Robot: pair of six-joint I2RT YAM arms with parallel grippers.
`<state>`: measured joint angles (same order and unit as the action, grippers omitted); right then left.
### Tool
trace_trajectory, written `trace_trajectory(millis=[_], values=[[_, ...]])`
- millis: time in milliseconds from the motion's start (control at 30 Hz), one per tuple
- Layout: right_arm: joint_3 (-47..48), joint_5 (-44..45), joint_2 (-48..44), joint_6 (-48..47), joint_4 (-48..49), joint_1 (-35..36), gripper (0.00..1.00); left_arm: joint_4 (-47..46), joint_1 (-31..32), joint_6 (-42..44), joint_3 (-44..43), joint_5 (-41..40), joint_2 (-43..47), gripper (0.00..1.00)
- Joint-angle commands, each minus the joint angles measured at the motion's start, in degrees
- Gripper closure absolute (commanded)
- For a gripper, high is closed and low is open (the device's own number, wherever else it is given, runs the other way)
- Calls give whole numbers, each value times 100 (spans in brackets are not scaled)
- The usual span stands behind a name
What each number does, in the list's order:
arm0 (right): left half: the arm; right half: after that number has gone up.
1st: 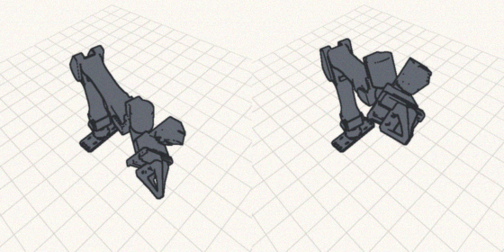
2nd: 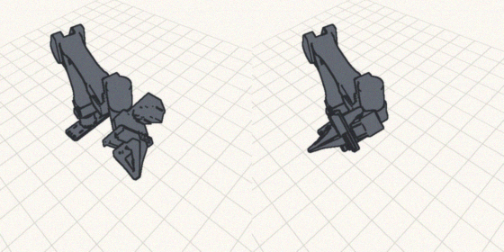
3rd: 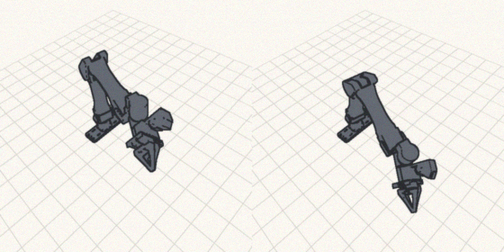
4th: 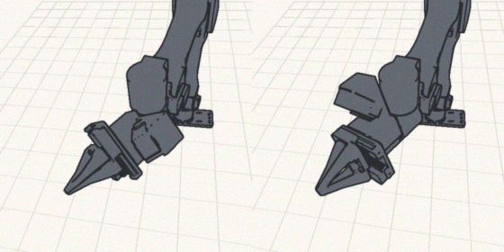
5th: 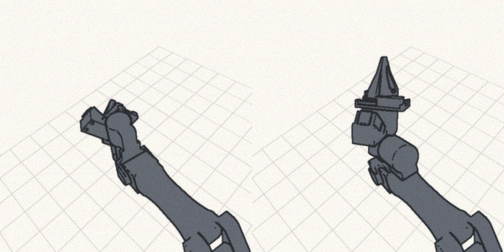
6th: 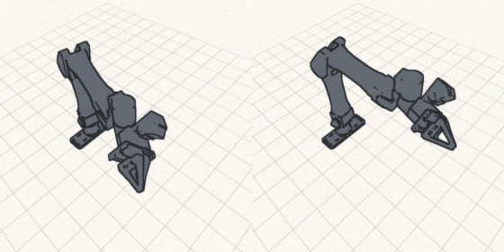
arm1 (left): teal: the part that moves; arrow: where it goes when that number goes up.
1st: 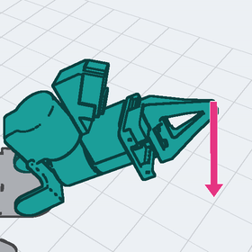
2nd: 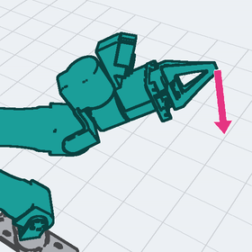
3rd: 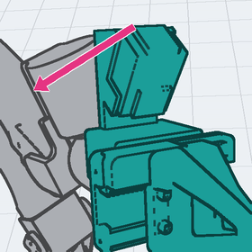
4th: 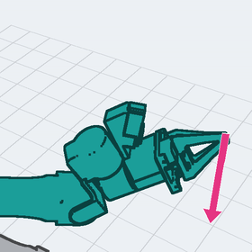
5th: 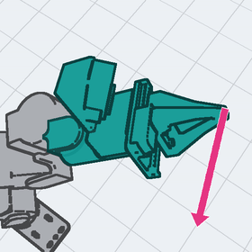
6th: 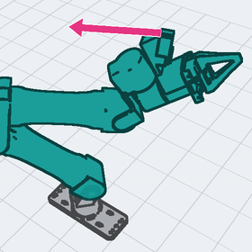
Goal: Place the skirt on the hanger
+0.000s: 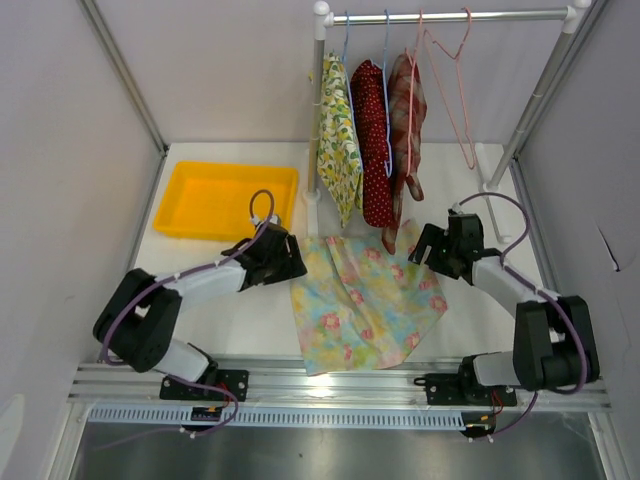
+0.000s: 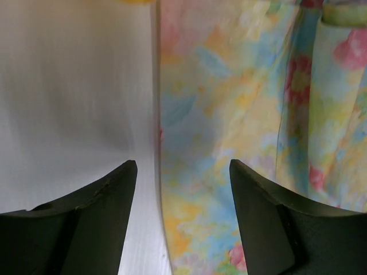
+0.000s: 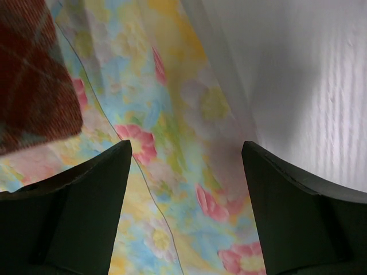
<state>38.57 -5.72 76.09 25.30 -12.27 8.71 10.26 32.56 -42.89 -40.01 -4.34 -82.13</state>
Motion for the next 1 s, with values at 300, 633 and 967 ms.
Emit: trace_trajectory(millis=[300, 633, 967], values=[[1416, -387, 1820, -166, 876, -203, 19, -517, -584, 475, -1193, 715, -1332, 44], [1777, -405, 2191, -51, 762, -256, 61, -604, -803, 826, -1826, 1347, -1614, 98], [1540, 598, 601, 177, -143, -669, 94, -7, -812, 1327, -2362, 900, -577, 100]])
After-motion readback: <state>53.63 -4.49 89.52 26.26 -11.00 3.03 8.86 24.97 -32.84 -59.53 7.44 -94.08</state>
